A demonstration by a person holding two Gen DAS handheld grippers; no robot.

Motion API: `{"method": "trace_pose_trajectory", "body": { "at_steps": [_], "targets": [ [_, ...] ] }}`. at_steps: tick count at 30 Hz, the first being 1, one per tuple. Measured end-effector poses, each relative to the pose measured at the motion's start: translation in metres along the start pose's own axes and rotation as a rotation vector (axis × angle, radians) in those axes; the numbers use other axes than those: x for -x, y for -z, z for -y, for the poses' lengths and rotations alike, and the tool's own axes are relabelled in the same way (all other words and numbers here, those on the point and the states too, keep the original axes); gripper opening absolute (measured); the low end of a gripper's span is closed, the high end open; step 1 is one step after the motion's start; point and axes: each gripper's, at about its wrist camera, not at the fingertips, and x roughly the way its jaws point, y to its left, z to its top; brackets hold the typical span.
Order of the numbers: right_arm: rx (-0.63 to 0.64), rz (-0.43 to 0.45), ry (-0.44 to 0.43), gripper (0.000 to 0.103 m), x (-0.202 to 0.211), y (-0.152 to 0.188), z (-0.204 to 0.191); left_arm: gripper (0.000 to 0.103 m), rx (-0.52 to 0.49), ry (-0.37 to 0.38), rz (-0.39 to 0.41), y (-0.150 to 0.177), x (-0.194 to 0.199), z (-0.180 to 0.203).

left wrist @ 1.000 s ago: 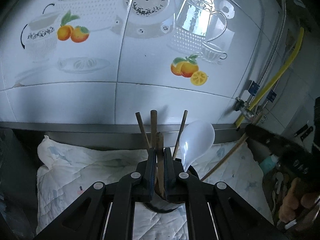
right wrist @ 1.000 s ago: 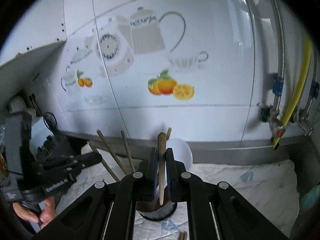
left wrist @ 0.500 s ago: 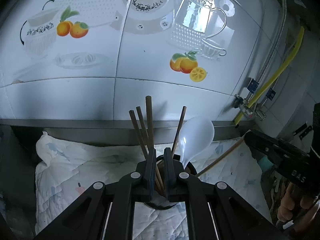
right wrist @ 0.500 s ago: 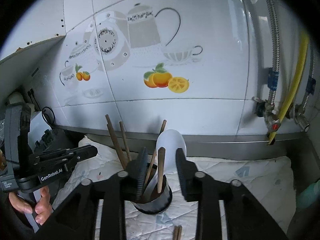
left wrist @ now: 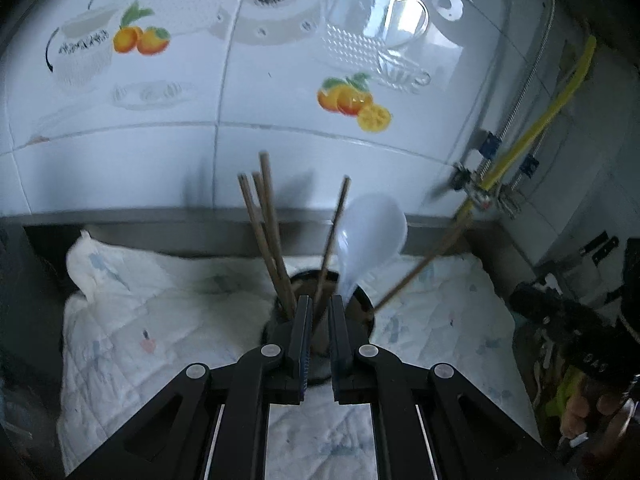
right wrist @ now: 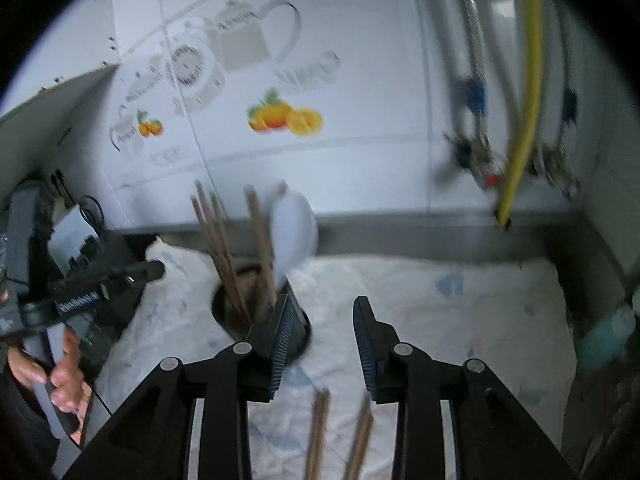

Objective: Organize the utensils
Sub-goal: 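Move both tools back over the remaining chopsticks on the mat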

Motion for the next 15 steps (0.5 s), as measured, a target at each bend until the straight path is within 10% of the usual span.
{"method": "trace_pose_trajectory", "body": {
  "at_steps": [15],
  "targets": [
    [-0.113,-0.223,0.028,0.031,-0.020,0.095,0.050,0.009,0.007,0.079,-0.200,0.084,-0.046,0.047]
  ]
}}
